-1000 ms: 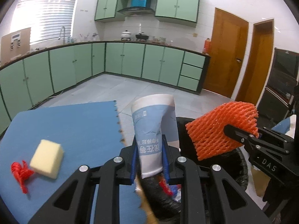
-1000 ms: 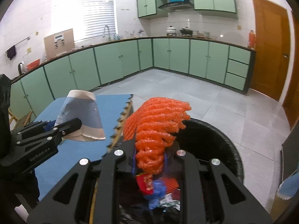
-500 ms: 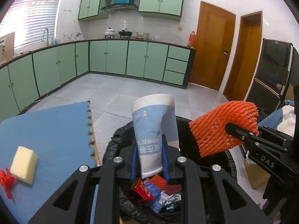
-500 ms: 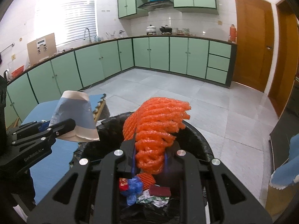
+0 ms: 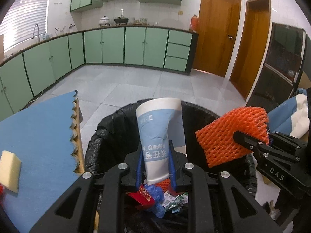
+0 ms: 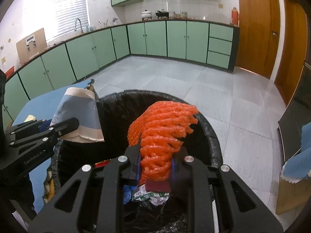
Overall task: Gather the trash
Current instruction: 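Carry foam mesh and paper cup over the black bin and open both grippers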
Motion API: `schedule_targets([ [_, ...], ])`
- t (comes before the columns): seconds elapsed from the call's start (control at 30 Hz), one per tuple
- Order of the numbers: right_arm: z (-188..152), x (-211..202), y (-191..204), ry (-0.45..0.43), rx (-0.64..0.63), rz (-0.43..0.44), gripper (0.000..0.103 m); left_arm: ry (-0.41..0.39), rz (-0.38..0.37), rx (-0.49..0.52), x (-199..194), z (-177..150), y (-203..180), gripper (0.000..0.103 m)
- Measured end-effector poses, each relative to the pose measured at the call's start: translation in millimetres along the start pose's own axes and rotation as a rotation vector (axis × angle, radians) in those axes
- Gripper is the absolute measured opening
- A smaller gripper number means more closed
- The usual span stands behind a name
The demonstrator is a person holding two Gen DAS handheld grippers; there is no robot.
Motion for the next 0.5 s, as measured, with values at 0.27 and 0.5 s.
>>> schedule_targets([
  [0.27,-3.9,21.9,-3.8,0.060,0.003,0.001,0.050,0.051,0.008,0.006,23.1,-9.9,-3.8,0.032],
  [0.5,-6.8,23.2,0.2,0.085,-0.008,-0.031,0.077,0.069,0.002,-0.019,22.7,-10.9,7.6,0.049],
])
Point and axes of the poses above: each gripper's, at about its wrist camera, not at the fingertips, and x roughly the way its jaws point, y to its left, z to its top, the point moved 7 cm from there along x, roughly the way its jaws point, and after that the axes turned 14 degrees about z, right-handed, at the moved point
